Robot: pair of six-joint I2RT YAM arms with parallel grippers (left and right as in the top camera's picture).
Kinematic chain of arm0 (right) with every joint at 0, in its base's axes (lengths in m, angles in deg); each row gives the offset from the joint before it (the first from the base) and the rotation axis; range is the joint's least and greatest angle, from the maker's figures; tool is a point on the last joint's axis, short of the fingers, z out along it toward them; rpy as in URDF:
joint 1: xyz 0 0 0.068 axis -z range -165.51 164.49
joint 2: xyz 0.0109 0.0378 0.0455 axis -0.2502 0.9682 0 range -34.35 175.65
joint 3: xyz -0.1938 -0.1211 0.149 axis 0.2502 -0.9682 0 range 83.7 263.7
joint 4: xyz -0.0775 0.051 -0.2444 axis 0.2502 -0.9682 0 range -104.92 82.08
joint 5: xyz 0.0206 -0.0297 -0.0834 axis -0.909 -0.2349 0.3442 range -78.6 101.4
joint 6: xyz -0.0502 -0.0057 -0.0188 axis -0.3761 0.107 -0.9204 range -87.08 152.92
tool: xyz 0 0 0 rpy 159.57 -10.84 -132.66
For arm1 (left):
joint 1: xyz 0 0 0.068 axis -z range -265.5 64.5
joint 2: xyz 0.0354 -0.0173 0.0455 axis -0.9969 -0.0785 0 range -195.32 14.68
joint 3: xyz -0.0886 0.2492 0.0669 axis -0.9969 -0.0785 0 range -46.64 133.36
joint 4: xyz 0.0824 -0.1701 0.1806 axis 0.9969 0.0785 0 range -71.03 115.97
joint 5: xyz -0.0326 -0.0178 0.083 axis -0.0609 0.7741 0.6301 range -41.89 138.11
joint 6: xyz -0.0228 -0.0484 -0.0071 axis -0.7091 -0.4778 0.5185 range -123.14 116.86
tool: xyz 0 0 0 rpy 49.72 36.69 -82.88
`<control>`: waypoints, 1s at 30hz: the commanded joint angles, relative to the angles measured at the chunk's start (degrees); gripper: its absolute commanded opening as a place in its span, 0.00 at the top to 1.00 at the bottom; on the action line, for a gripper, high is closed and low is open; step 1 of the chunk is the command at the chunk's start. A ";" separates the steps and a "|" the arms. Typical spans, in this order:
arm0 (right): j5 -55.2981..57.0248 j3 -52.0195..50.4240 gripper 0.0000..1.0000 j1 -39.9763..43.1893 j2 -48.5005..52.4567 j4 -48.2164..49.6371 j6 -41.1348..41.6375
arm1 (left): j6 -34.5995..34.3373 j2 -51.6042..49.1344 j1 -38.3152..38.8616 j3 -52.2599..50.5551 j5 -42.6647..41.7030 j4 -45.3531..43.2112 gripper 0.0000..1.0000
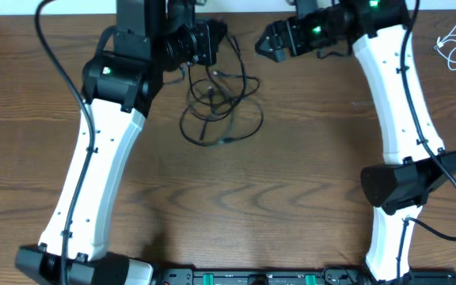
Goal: Untangle cables
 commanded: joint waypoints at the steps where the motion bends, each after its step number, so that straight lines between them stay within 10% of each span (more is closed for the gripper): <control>1: 1.49 -0.26 0.09 -2.47 2.21 2.95 2.86 | -4.31 5.55 -1.81 0.44 1.62 -5.44 0.93; 14: 10.62 -0.26 0.21 -10.21 8.17 14.62 14.49 | -9.77 9.81 -3.23 0.44 1.44 -8.07 0.93; 30: 29.68 -0.28 0.31 -0.59 16.65 4.44 28.89 | -9.79 17.03 -16.59 0.44 10.05 -8.24 0.93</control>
